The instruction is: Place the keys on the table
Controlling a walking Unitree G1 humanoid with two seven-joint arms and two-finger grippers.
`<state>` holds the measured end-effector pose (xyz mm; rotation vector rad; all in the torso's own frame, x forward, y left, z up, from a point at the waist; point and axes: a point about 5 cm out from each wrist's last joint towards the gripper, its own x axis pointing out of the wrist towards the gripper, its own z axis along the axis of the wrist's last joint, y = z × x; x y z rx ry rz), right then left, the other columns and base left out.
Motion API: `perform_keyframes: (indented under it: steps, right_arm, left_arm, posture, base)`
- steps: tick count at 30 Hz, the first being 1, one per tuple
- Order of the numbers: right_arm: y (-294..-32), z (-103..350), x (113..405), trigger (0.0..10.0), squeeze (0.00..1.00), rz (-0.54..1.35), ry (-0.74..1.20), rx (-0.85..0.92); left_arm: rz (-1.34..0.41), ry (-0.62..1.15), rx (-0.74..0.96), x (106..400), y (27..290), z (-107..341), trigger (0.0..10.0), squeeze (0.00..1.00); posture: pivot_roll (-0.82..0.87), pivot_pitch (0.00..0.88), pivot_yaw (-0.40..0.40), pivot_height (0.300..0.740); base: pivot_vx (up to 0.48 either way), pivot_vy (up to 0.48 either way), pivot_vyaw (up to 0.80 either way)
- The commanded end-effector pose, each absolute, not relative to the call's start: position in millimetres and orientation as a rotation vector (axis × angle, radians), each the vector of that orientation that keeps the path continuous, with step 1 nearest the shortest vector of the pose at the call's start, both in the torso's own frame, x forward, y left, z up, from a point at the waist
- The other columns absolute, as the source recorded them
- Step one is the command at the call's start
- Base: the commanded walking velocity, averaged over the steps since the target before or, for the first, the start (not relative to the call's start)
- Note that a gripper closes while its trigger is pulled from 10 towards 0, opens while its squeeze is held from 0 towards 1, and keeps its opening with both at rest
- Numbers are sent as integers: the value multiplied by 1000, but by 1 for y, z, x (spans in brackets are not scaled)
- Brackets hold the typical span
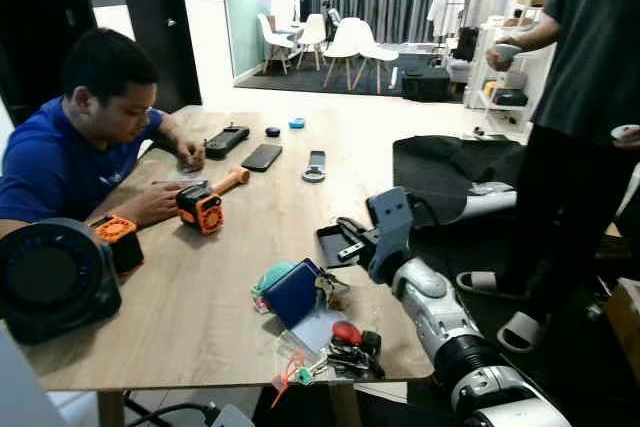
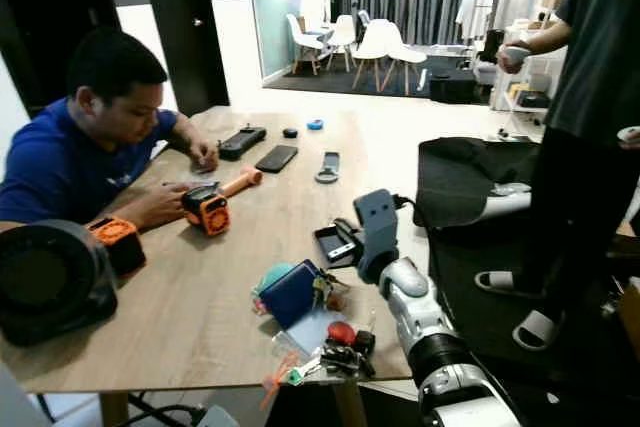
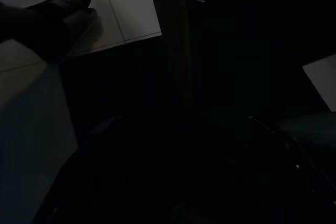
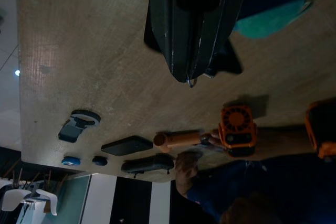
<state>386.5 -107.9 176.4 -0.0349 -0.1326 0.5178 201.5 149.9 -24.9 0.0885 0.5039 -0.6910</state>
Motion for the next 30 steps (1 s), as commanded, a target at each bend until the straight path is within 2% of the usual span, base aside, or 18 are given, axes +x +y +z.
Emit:
perform_keyframes:
  steps: [1, 7, 9, 12, 14, 24, 30]
  right_arm:
    - [-111, 173, 388, 10000, 0, 491, -117, 8]
    - [-96, 166, 383, 10000, 0, 585, -88, -13]
    - [-82, 163, 377, 10000, 0, 682, -83, -42]
    - [-82, 163, 377, 10000, 0, 682, -83, -42]
    - [-73, 158, 370, 10000, 0, 755, -68, -74]
    - [-58, 141, 353, 10000, 0, 927, -3, -110]
    - [-48, 134, 332, 10000, 0, 1042, 8, -137]
  left_arm:
    - [-694, 522, 93, 199, 154, -26, 10000, 0]
    - [-695, 520, 92, 200, 153, -25, 10000, 0]
    - [-694, 515, 90, 200, 152, -24, 10000, 0]
    - [-694, 515, 90, 200, 152, -24, 10000, 0]
    - [-692, 513, 86, 201, 152, -23, 10000, 0]
    - [-694, 508, 87, 200, 151, -22, 10000, 0]
    - [-690, 503, 83, 200, 151, -22, 10000, 0]
  posture:
    - [58, 39, 19, 740]
    - [60, 40, 17, 740]
    - [60, 39, 15, 740]
    - [60, 39, 15, 740]
    - [57, 41, 13, 740]
    - [57, 42, 12, 740]
    - [54, 43, 12, 740]
  base:
    - [0, 0, 0]
    - [0, 0, 0]
    - [0, 0, 0]
    - [0, 0, 0]
    - [0, 0, 0]
    - [0, 0, 0]
    - [0, 0, 0]
